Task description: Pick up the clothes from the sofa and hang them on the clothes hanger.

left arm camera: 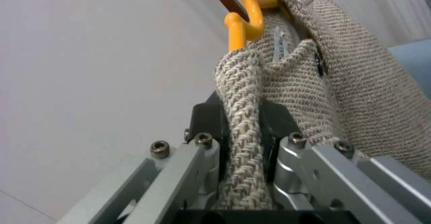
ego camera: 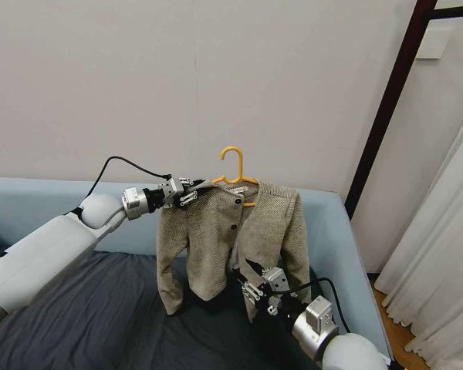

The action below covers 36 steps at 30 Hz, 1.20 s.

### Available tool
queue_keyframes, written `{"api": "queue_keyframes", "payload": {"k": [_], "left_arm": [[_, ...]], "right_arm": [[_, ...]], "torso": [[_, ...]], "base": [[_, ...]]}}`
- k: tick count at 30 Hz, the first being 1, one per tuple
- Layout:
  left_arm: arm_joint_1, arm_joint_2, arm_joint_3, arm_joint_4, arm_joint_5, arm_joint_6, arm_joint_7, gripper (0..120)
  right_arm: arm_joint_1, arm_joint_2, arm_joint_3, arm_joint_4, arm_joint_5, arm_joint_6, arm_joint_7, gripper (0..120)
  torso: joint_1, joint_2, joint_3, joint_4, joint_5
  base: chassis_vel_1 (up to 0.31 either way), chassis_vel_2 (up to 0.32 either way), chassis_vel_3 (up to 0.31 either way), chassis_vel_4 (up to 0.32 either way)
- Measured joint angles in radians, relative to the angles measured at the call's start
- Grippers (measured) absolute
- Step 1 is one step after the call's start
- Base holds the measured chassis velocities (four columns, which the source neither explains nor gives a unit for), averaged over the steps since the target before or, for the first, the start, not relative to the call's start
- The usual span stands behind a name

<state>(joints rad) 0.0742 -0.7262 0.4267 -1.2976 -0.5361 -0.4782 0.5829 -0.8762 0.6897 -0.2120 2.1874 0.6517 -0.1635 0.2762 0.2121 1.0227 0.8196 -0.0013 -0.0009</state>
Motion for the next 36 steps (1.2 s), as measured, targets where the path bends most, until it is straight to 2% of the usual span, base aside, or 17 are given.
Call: {"api": "queue_keyframes", "payload": {"k": [1, 2, 6, 7, 12, 13, 16, 17, 18, 20, 23, 26, 30, 36], "left_arm": [[0.005, 0.003, -0.005, -0.001, 0.001, -0.014, 0.003, 10], [0.005, 0.003, -0.005, -0.001, 0.001, -0.014, 0.003, 10], [0.03, -0.007, -0.034, 0.008, 0.012, -0.098, 0.028, 10], [0.03, -0.007, -0.034, 0.008, 0.012, -0.098, 0.028, 10], [0.054, -0.012, -0.049, 0.008, 0.008, -0.125, 0.054, 10], [0.054, -0.012, -0.049, 0.008, 0.008, -0.125, 0.054, 10], [0.059, 0.005, -0.049, -0.019, -0.013, -0.135, 0.104, 10], [0.053, 0.007, -0.041, -0.026, -0.021, -0.139, 0.12, 10], [0.053, 0.007, -0.041, -0.026, -0.021, -0.139, 0.12, 10], [0.037, 0.003, -0.023, -0.035, -0.031, -0.146, 0.142, 10], [0.023, 0.009, -0.006, -0.074, -0.049, -0.155, 0.17, 10], [0.023, 0.019, -0.006, -0.094, -0.059, -0.156, 0.176, 10], [0.032, 0.038, -0.011, -0.123, -0.073, -0.16, 0.185, 10], [0.059, 0.044, -0.024, -0.152, -0.071, -0.169, 0.2, 10]], "right_arm": [[-0.004, -0.022, 0.026, 0.005, 0.007, 0.003, -0.008, 65], [-0.004, -0.022, 0.026, 0.005, 0.007, 0.003, -0.008, 65], [-0.001, -0.134, 0.141, 0.014, 0.046, 0.031, -0.065, 82], [-0.001, -0.134, 0.141, 0.014, 0.046, 0.031, -0.065, 82], [0.074, -0.263, 0.196, -0.025, 0.076, 0.087, -0.135, 99], [0.074, -0.263, 0.196, -0.025, 0.076, 0.087, -0.135, 99], [0.138, -0.344, 0.197, -0.056, 0.116, 0.099, -0.203, 100], [0.146, -0.373, 0.197, -0.063, 0.125, 0.1, -0.231, 100], [0.146, -0.373, 0.197, -0.063, 0.125, 0.1, -0.231, 100], [0.147, -0.426, 0.208, -0.07, 0.149, 0.1, -0.292, 100], [0.186, -0.506, 0.223, -0.097, 0.219, 0.087, -0.461, 100], [0.214, -0.528, 0.22, -0.1, 0.261, 0.067, -0.509, 100], [0.236, -0.556, 0.217, -0.091, 0.311, 0.029, -0.554, 100], [0.239, -0.564, 0.209, -0.085, 0.348, -0.01, -0.563, 100]], "torso": [[0.0, 0.0, 0.0, 0.0001, 0.0004], [0.0, 0.0, 0.0, 0.0001, 0.0004], [0.0, 0.0, 0.0, -0.0002, 0.0001], [0.0, 0.0, 0.0, -0.0002, 0.0001], [0.0, 0.0, 0.0, 0.0001, 0.0001], [0.0, 0.0, 0.0, 0.0001, 0.0001], [0.0, 0.0, 0.0, 0.0002, 0.0001], [0.0, 0.0, 0.0, 0.001, 0.0006], [0.0, 0.0, 0.0, 0.001, 0.0006], [0.0, 0.0, 0.0, 0.0006, 0.0007], [0.0, 0.0, 0.0, -0.0009, 0.0003], [0.0, 0.0, 0.0, -0.0008, 0.0006], [0.0, 0.0, 0.0, 0.0006, 0.0], [0.0, 0.0, 0.0, -0.0002, 0.0001]], "base": [[0.0, 0.0, 0.0, 0.0], [0.0, 0.0, 0.0, 0.0], [0.0, 0.0, 0.0, 0.0], [0.0, 0.0, 0.0, 0.0], [0.0, 0.0, 0.0, 0.0], [0.0, 0.0, 0.0, 0.0], [0.0, 0.0, 0.0, 0.0], [0.0, 0.0, 0.0, 0.0], [0.0, 0.0, 0.0, 0.0], [0.0, 0.0, 0.0, 0.0], [0.0, 0.0, 0.0, 0.0], [0.0, 0.0, 0.0, 0.0], [0.0, 0.0, 0.0, 0.0], [0.0, 0.0, 0.0, 0.0]]}}
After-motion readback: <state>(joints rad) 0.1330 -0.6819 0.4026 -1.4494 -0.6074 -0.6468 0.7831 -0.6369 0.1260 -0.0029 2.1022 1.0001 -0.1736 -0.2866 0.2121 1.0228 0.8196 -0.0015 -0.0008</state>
